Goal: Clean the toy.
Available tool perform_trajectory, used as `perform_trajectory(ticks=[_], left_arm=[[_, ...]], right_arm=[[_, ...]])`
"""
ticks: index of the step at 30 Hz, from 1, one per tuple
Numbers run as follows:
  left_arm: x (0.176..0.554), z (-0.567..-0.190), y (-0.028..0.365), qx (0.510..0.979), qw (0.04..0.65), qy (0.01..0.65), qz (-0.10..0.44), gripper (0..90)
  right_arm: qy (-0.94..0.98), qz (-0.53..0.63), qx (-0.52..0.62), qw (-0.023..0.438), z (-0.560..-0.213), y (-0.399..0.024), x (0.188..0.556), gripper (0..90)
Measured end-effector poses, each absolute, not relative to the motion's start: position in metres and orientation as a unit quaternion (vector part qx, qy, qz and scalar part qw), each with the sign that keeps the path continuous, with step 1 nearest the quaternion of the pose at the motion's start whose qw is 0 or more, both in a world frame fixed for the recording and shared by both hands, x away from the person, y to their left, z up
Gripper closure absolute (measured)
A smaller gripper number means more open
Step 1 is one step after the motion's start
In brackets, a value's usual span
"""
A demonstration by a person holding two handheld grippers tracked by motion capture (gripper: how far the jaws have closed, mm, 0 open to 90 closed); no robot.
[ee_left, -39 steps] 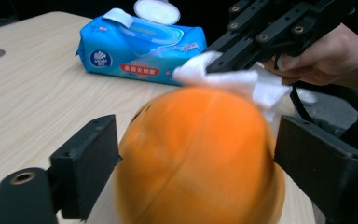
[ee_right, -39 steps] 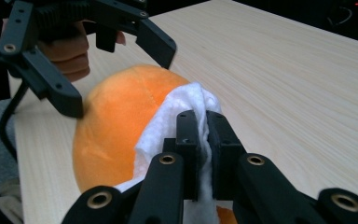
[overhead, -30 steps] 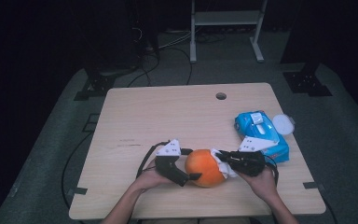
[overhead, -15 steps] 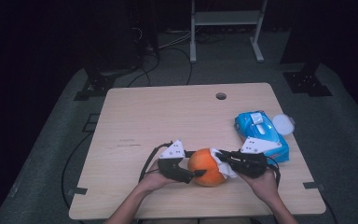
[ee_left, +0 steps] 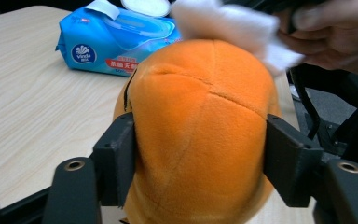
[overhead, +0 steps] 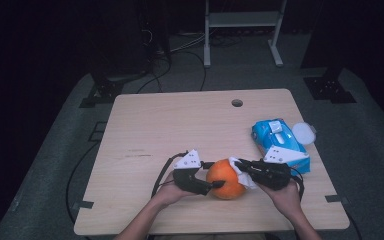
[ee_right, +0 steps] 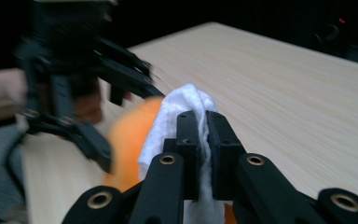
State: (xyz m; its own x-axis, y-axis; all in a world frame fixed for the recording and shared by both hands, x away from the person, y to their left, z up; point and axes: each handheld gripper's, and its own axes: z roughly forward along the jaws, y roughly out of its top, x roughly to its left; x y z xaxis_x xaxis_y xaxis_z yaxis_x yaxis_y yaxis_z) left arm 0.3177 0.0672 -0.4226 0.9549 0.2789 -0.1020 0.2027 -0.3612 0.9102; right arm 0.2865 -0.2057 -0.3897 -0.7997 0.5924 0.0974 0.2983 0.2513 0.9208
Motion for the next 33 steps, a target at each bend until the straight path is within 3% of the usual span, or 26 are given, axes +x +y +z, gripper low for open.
perform_trajectory(ticks=[3, 8, 12, 16, 18, 21, 25, 27, 33], left_arm=[[0.314, -0.413, 0.070, 0.824, 0.545, 0.144, 0.053, 36.5], [0.312, -0.410, 0.071, 0.833, 0.529, 0.150, 0.060, 36.6], [0.315, -0.413, 0.066, 0.813, 0.537, 0.217, 0.062, 31.5], [0.312, -0.413, 0.064, 0.818, 0.537, 0.198, 0.062, 27.9], [0.310, -0.413, 0.064, 0.825, 0.534, 0.177, 0.050, 22.4], [0.311, -0.414, 0.068, 0.828, 0.540, 0.147, 0.017, 22.1], [0.310, -0.419, 0.059, 0.835, 0.523, 0.164, 0.051, 22.7], [0.309, -0.421, 0.055, 0.835, 0.514, 0.176, 0.082, 20.5], [0.310, -0.424, 0.062, 0.832, 0.525, 0.169, 0.066, 22.3]], right_arm=[[0.786, 0.539, 0.259, 0.155, -0.382, -0.196, 0.280, 83.5], [0.786, 0.532, 0.280, 0.144, -0.390, -0.202, 0.289, 83.6], [0.785, 0.540, 0.267, 0.142, -0.386, -0.195, 0.282, 83.7], [0.798, 0.523, 0.251, 0.161, -0.383, -0.186, 0.279, 83.7], [0.801, 0.519, 0.254, 0.155, -0.387, -0.186, 0.282, 83.7], [0.790, 0.521, 0.279, 0.164, -0.391, -0.199, 0.289, 83.6], [0.778, 0.534, 0.297, 0.145, -0.395, -0.206, 0.293, 83.7], [0.787, 0.523, 0.280, 0.168, -0.393, -0.196, 0.284, 83.9], [0.793, 0.526, 0.261, 0.162, -0.391, -0.188, 0.280, 83.9]])
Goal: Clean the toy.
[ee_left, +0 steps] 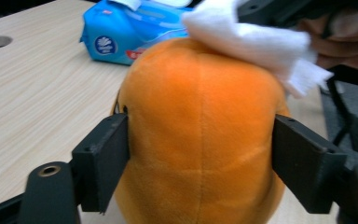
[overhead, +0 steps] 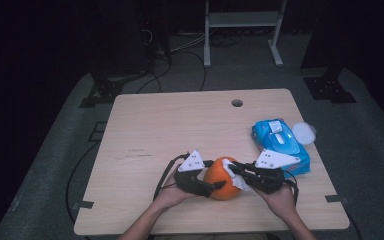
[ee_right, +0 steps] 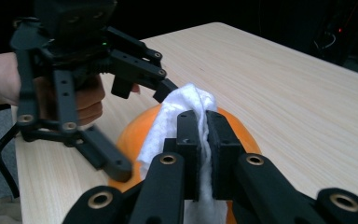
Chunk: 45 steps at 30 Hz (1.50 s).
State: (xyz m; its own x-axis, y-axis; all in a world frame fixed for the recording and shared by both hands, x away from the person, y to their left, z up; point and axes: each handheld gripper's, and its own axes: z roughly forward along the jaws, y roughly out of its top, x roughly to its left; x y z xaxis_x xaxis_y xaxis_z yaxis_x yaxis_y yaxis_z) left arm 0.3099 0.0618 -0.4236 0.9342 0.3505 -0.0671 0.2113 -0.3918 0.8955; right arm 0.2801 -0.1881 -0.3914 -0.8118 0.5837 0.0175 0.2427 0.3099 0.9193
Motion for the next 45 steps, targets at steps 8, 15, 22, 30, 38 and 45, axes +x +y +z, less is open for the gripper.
perform_trajectory(ticks=[8, 15, 22, 30, 38, 45], left_arm=[[0.313, -0.428, 0.064, 0.826, 0.528, 0.185, 0.070, 30.6], [0.323, -0.433, 0.076, 0.804, 0.549, 0.225, 0.038, 31.0], [0.316, -0.432, 0.066, 0.812, 0.544, 0.202, 0.056, 28.6], [0.300, -0.431, 0.051, 0.827, 0.532, 0.151, 0.100, 18.7], [0.301, -0.432, 0.048, 0.832, 0.521, 0.160, 0.101, 26.4], [0.293, -0.427, 0.051, 0.846, 0.488, 0.113, 0.185, 31.3]], right_arm=[[0.801, 0.523, 0.240, 0.166, -0.390, -0.178, 0.271, 83.9], [0.805, 0.494, 0.263, 0.198, -0.392, -0.192, 0.281, 83.7], [0.805, 0.517, 0.244, 0.160, -0.395, -0.190, 0.274, 83.5], [0.798, 0.505, 0.264, 0.196, -0.391, -0.203, 0.282, 83.6], [0.801, 0.512, 0.241, 0.198, -0.388, -0.192, 0.272, 83.7], [0.803, 0.496, 0.255, 0.210, -0.390, -0.196, 0.278, 83.6]])
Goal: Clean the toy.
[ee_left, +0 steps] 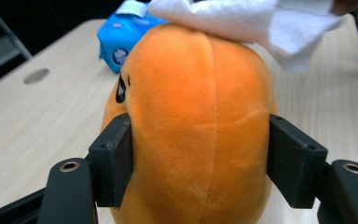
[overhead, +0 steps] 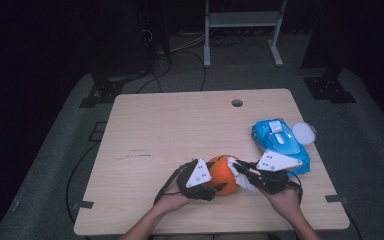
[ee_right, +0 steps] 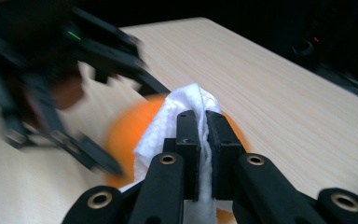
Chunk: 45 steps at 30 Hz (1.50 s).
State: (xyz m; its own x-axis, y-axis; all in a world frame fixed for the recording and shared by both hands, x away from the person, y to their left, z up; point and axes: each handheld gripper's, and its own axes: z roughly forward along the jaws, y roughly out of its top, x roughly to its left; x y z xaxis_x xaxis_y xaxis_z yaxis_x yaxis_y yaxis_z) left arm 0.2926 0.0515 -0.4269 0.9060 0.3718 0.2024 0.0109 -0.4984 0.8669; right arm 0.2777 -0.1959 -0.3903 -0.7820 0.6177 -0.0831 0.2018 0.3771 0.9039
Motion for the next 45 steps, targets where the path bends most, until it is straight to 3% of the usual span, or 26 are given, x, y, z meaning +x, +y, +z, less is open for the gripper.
perform_trajectory(ticks=[4, 11, 20, 23, 28, 29, 38, 45], left_arm=[[0.295, -0.432, 0.050, 0.847, 0.492, 0.120, 0.161, 27.0], [0.301, -0.437, 0.050, 0.839, 0.505, 0.151, 0.136, 25.5], [0.288, -0.442, 0.046, 0.851, 0.489, 0.090, 0.171, 26.0], [0.287, -0.442, 0.045, 0.855, 0.482, 0.077, 0.177, 25.9], [0.278, -0.442, 0.032, 0.864, 0.461, 0.041, 0.199, 23.8], [0.276, -0.443, 0.030, 0.867, 0.451, 0.034, 0.210, 22.3], [0.276, -0.445, 0.037, 0.864, 0.460, 0.015, 0.202, 23.2], [0.274, -0.446, 0.031, 0.867, 0.451, 0.009, 0.214, 20.9]], right_arm=[[0.803, 0.499, 0.258, 0.197, -0.395, -0.200, 0.280, 83.7], [0.826, 0.491, 0.201, 0.189, -0.392, -0.171, 0.266, 83.6], [0.809, 0.485, 0.258, 0.210, -0.391, -0.198, 0.283, 84.0], [0.805, 0.487, 0.276, 0.194, -0.397, -0.210, 0.286, 84.1], [0.817, 0.501, 0.229, 0.171, -0.388, -0.190, 0.274, 84.0], [0.833, 0.476, 0.210, 0.189, -0.388, -0.176, 0.271, 84.0], [0.819, 0.466, 0.280, 0.184, -0.392, -0.207, 0.288, 84.0], [0.832, 0.470, 0.240, 0.171, -0.390, -0.185, 0.279, 83.8]])
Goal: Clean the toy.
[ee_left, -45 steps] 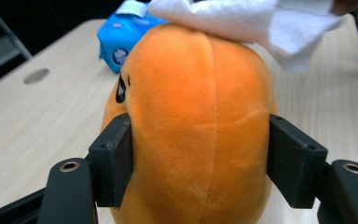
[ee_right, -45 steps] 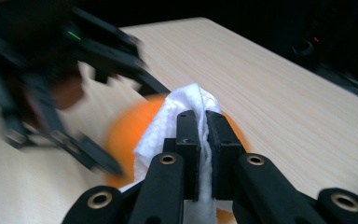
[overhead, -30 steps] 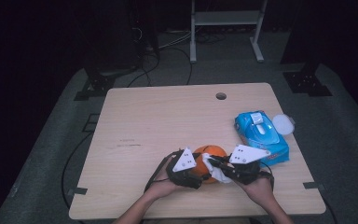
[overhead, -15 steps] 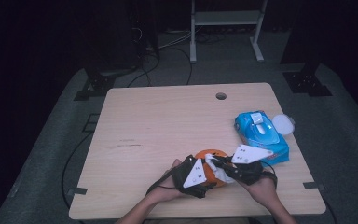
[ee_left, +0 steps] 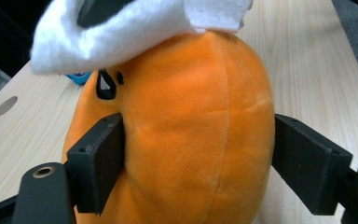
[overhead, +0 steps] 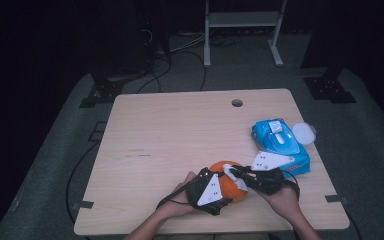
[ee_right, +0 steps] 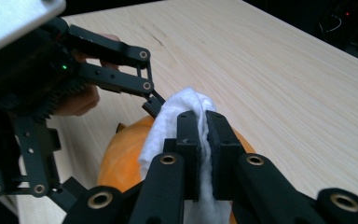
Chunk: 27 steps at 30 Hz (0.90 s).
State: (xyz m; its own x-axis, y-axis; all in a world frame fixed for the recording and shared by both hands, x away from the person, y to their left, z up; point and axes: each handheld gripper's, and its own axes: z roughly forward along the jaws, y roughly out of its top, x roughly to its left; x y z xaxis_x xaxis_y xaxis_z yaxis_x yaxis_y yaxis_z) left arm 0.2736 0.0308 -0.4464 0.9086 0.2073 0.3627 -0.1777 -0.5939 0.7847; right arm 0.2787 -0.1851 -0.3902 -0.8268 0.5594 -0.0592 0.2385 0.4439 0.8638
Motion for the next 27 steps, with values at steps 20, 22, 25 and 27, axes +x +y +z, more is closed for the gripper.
perform_trajectory(ticks=[20, 22, 25, 27], left_arm=[[0.303, -0.447, 0.053, 0.835, 0.518, 0.130, 0.131, 23.8], [0.302, -0.448, 0.053, 0.837, 0.514, 0.131, 0.135, 23.8], [0.304, -0.446, 0.055, 0.840, 0.512, 0.128, 0.123, 24.2], [0.305, -0.446, 0.055, 0.837, 0.518, 0.132, 0.117, 24.3]], right_arm=[[0.830, 0.487, 0.223, 0.154, -0.392, -0.177, 0.269, 83.9], [0.832, 0.483, 0.220, 0.162, -0.393, -0.174, 0.268, 83.9], [0.826, 0.490, 0.228, 0.160, -0.394, -0.178, 0.273, 83.9], [0.813, 0.496, 0.256, 0.166, -0.396, -0.192, 0.282, 83.9]])
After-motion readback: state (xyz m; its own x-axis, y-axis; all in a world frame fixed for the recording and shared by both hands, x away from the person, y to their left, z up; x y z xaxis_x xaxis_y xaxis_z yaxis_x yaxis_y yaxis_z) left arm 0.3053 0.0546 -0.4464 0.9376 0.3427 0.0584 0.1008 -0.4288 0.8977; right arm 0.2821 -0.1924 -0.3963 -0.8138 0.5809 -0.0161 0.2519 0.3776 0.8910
